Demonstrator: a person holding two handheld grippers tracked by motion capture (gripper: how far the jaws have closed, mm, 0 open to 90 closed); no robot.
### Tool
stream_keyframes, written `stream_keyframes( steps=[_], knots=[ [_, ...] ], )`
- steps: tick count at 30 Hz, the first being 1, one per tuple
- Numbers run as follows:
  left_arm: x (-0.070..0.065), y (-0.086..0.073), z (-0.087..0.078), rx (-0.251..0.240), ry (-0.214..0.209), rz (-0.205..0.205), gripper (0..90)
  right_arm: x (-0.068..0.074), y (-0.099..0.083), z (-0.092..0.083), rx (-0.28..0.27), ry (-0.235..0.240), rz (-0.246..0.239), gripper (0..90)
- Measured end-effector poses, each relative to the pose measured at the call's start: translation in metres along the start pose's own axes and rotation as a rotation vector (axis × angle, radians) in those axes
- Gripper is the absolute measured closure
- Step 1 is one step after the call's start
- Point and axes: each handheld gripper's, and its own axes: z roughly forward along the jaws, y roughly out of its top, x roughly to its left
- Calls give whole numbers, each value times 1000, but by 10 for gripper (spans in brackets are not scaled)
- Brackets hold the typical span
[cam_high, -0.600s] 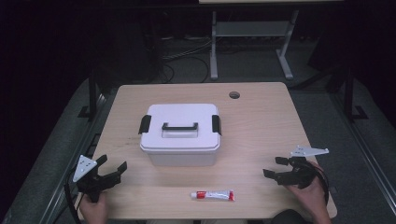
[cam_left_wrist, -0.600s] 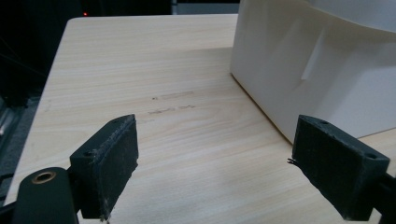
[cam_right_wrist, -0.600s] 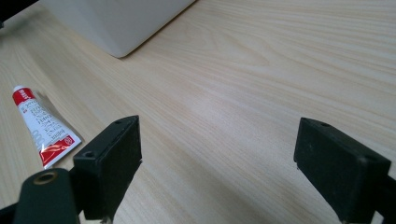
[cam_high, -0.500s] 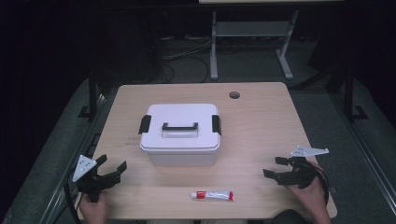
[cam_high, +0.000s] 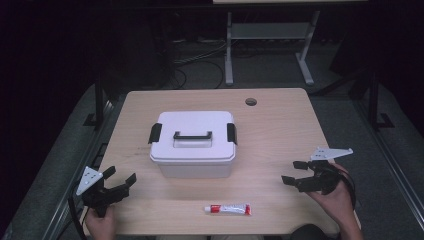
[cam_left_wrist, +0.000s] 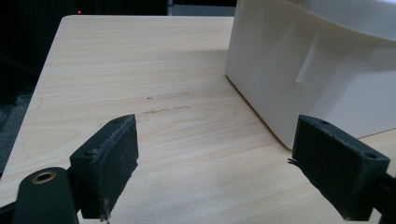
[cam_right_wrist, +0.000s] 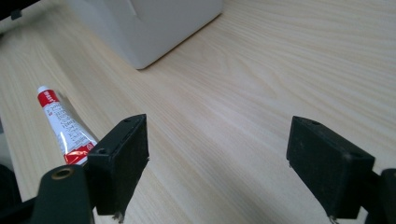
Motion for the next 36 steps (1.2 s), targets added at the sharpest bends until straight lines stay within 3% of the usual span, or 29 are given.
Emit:
stream_keyframes(
  steps=[9, 19, 31, 36],
  knots=[
    [1, 1, -1, -10, 4, -4, 137, 2, 38, 0, 111, 18, -83, 219],
    [4, 0, -3, -13, 9, -14, 137, 4, 74, 0, 163, 35, -157, 225],
    [4, 0, -3, -15, 7, -19, 137, 21, 119, 9, 244, 79, -257, 233],
    [5, 0, -3, -15, 6, -19, 137, 31, 151, 15, 272, 118, -330, 254]
  ],
)
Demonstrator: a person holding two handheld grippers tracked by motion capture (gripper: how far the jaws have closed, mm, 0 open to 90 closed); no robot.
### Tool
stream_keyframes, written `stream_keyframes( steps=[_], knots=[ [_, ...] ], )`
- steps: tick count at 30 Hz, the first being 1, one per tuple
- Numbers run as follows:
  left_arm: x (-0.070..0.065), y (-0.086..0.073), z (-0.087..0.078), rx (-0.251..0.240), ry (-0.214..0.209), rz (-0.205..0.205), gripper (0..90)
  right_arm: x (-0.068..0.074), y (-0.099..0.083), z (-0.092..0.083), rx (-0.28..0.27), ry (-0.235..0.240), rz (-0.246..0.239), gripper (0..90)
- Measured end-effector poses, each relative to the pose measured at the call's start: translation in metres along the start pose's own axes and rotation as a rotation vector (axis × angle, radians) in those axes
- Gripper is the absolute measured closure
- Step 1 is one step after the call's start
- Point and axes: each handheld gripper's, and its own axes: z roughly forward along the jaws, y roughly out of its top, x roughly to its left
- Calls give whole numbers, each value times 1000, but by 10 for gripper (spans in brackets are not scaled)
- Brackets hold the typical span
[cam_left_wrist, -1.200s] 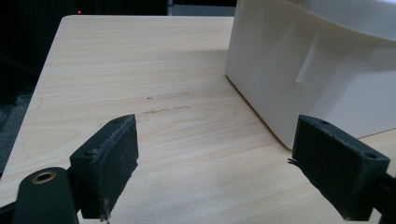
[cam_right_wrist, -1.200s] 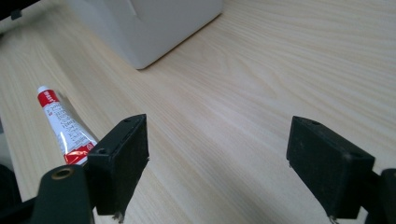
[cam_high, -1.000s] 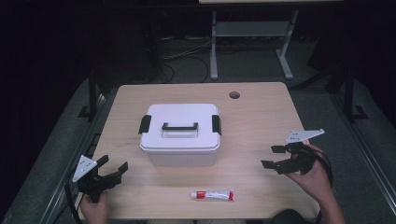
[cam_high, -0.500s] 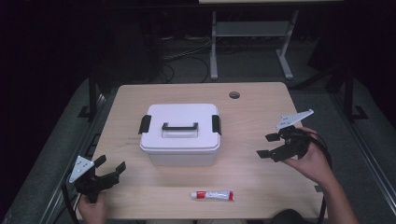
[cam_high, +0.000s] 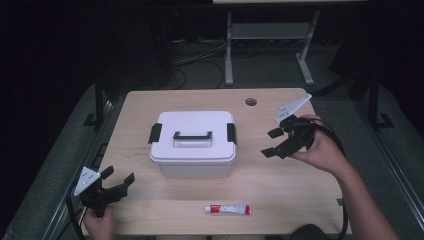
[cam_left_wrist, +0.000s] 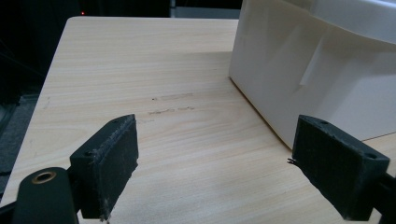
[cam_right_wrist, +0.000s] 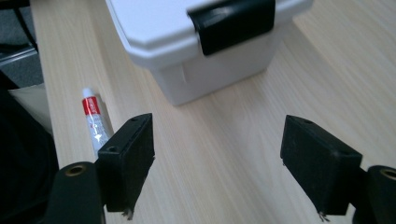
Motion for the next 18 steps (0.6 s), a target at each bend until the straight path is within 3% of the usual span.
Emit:
stream_keyframes(
  steps=[5, 8, 12, 18],
  knots=[
    [2, 0, -1, -3, 0, -12, 137, 0, 24, 1, 18, 30, -41, 255],
    [3, 0, -1, -8, -3, -19, 137, 1, 46, 10, 48, 51, -97, 266],
    [3, 0, -3, -13, -4, -22, 137, -2, 66, 20, 71, 80, -100, 288],
    [5, -1, -3, -17, -6, -31, 137, 4, 90, 34, 76, 89, -152, 292]
  ],
)
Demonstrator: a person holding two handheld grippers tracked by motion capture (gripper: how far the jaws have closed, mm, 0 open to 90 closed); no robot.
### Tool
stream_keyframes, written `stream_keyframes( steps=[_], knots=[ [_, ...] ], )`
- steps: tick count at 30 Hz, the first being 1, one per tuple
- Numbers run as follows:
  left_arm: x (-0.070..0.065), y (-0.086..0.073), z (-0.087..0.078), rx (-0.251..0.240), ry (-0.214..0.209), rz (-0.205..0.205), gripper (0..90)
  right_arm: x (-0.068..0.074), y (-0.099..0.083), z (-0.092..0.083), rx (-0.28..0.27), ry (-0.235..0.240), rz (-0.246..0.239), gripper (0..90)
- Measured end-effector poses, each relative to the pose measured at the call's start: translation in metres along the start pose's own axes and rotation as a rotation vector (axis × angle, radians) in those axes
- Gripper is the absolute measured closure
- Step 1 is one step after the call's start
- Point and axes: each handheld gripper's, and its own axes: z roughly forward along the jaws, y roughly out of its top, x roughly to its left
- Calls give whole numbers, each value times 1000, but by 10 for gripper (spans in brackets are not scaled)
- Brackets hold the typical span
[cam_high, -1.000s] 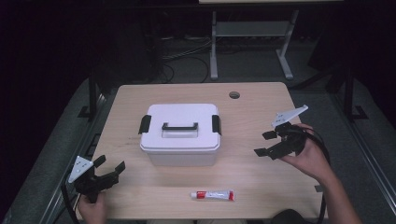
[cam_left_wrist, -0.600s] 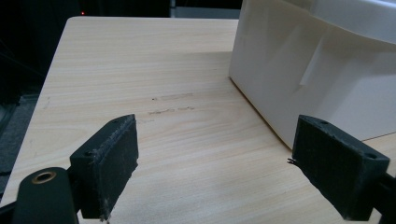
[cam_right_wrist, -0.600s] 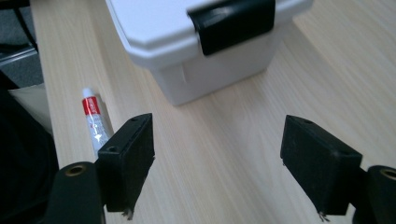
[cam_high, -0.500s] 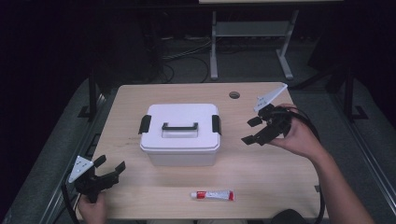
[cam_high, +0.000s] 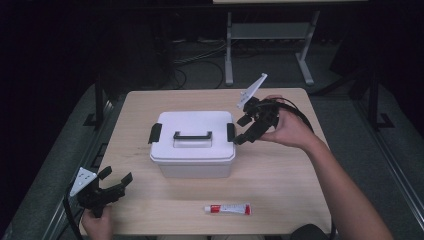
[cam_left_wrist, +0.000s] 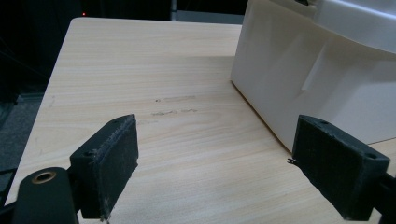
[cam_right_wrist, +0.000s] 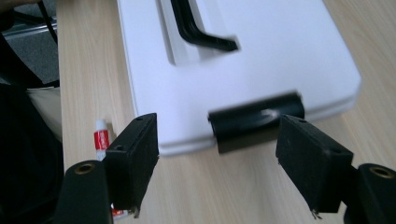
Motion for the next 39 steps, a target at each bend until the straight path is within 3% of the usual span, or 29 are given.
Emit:
stream_keyframes(
  steps=[6, 10, 17, 29, 32, 39],
  knots=[
    [1, 0, -1, -9, -2, -10, 137, 2, 23, 12, -7, 23, -41, 313],
    [2, 0, -2, -14, -5, -20, 137, 7, 42, 24, 19, 54, -65, 374],
    [4, 0, -2, -14, -14, -29, 137, 10, 59, 40, 24, 78, -89, 422],
    [4, -1, -2, -14, -16, -26, 136, 13, 77, 68, 55, 76, -120, 558],
    [5, -1, -2, -14, -14, -25, 137, 10, 77, 75, 73, 76, -121, 635],
    [8, -1, -3, -16, -14, -34, 137, 1, 82, 67, 54, 75, -107, 676]
  ],
)
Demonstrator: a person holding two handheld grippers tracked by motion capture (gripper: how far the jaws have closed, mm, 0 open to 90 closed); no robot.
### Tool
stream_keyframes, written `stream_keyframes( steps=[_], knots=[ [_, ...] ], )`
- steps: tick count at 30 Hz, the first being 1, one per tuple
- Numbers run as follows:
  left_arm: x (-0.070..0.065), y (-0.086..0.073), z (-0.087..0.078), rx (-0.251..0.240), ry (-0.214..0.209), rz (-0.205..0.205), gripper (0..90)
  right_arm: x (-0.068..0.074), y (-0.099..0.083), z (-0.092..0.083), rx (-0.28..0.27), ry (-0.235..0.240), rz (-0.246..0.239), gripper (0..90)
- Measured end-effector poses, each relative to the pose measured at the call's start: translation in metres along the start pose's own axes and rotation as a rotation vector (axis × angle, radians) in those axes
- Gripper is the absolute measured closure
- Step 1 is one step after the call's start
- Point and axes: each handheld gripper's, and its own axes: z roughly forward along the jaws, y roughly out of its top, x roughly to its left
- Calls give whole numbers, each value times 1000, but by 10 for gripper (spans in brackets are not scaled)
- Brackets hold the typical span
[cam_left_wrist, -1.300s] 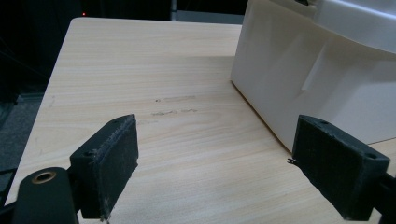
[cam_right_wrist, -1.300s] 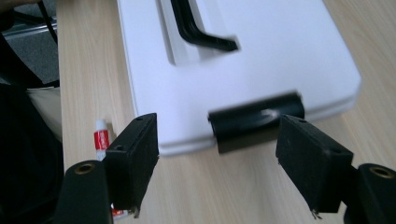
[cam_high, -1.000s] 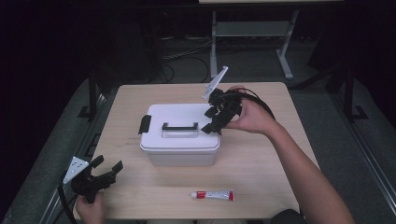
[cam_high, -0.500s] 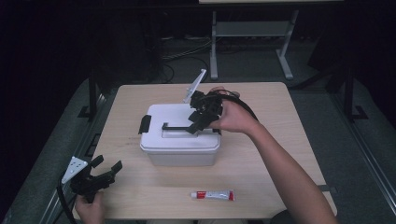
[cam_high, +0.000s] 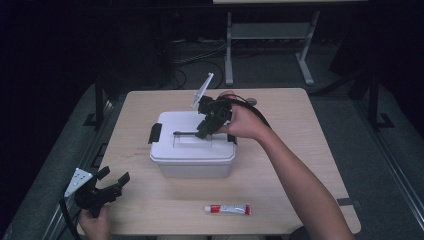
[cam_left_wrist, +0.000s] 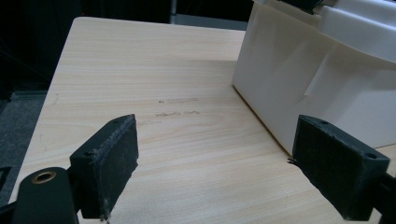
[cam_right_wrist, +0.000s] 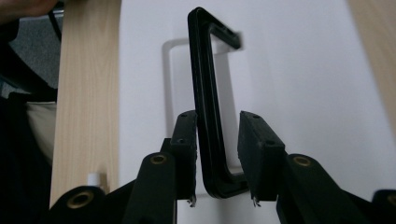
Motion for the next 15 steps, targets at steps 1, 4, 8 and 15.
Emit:
stream_keyframes(
  steps=[1, 4, 8, 15],
  knots=[
    [0, 0, 0, 0, -1, -2, 137, -2, 1, -2, -6, -5, 1, 684],
    [1, 0, 0, -2, -5, -7, 137, -14, 7, -4, 3, -22, 23, 698],
    [1, 0, 0, -7, -4, -16, 137, -22, 13, -3, 11, -19, 34, 717],
    [5, -1, -1, -12, -6, -34, 137, -30, 22, 7, 16, 16, 43, 722]
  ],
)
